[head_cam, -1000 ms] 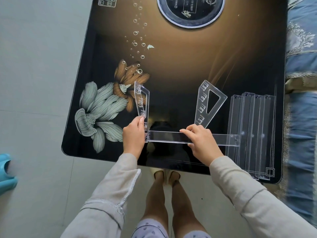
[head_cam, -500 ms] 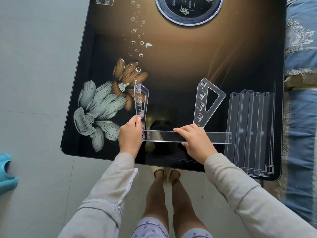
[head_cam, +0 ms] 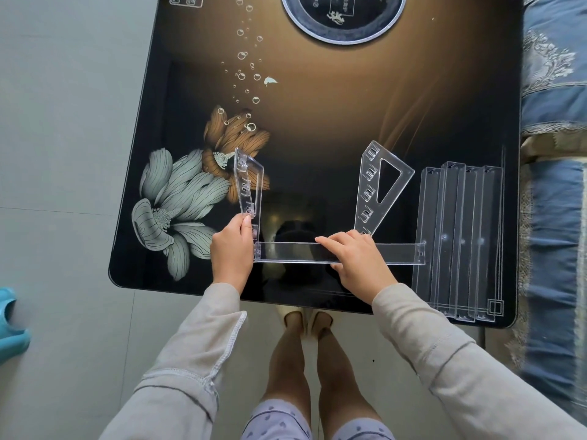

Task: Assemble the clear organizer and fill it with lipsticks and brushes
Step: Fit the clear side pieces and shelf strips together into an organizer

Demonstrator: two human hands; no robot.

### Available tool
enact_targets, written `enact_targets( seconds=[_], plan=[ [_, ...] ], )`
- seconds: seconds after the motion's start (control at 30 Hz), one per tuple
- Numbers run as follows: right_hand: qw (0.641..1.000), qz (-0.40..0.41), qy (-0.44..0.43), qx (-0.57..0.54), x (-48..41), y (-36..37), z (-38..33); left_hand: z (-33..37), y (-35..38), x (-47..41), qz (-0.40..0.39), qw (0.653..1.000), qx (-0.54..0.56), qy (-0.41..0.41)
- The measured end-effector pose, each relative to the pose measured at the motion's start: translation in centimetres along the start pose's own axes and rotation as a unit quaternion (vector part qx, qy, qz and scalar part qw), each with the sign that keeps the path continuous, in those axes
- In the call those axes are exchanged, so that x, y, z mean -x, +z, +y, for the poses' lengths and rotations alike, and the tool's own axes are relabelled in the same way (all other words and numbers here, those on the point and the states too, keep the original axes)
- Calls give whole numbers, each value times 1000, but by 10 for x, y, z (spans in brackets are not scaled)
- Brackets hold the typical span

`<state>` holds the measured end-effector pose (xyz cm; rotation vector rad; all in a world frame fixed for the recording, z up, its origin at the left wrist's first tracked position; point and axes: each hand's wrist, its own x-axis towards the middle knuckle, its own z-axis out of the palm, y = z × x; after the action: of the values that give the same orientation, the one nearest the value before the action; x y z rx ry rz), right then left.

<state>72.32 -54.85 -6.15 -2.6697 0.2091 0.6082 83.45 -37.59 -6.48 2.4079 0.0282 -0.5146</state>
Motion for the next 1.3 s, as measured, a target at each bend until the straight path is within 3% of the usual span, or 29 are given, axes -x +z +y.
enact_targets(
  seconds=[0.77, 1.0, 1.3],
  plan=[
    [1000, -12, 5, -13, -2, 1, -1, 1, -3, 1, -2, 1000, -4, 19],
    [999, -30, 9, 27, -5, 9, -5, 3, -3, 2, -4, 999, -13, 30],
    [999, 0, 20, 29, -2, 17, -14, -11, -3, 6, -48, 995, 40, -81]
  ],
)
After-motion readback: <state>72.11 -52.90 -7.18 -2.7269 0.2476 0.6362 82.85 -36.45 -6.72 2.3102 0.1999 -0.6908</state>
